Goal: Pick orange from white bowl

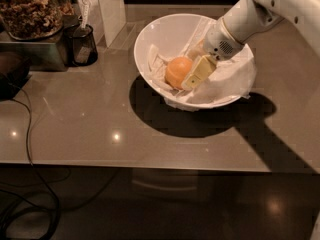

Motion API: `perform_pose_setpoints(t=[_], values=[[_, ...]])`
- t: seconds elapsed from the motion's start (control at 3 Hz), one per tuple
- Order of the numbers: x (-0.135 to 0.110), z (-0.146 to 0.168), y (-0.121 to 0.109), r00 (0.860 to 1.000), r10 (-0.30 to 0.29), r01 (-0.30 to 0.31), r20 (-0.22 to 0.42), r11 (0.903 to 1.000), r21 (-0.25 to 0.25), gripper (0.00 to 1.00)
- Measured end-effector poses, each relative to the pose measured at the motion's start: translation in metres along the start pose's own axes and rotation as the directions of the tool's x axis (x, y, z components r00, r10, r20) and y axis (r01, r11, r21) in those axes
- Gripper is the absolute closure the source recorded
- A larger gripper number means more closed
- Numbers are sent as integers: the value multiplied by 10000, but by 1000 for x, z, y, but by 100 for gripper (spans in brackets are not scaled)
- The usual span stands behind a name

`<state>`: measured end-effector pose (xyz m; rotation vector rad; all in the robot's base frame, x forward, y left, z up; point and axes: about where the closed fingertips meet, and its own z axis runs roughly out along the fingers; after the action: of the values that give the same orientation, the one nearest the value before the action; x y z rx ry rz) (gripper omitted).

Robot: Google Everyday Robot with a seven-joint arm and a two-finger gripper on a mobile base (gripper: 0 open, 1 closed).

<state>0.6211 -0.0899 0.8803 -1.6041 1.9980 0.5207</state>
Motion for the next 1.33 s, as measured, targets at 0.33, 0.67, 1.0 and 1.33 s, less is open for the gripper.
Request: perform_pose_setpoints(t=[0.33,0.67,1.0,1.33], values=[[-3,11,-3,9998,99,-96,179,9998,-178,26],[-5,22,-5,9994,240,-231,237,9990,-371,29],[-4,32,-7,9989,427,-416,194,9978,-518,42],[-2,38,-7,9987,491,-481,144,9969,-630,61]])
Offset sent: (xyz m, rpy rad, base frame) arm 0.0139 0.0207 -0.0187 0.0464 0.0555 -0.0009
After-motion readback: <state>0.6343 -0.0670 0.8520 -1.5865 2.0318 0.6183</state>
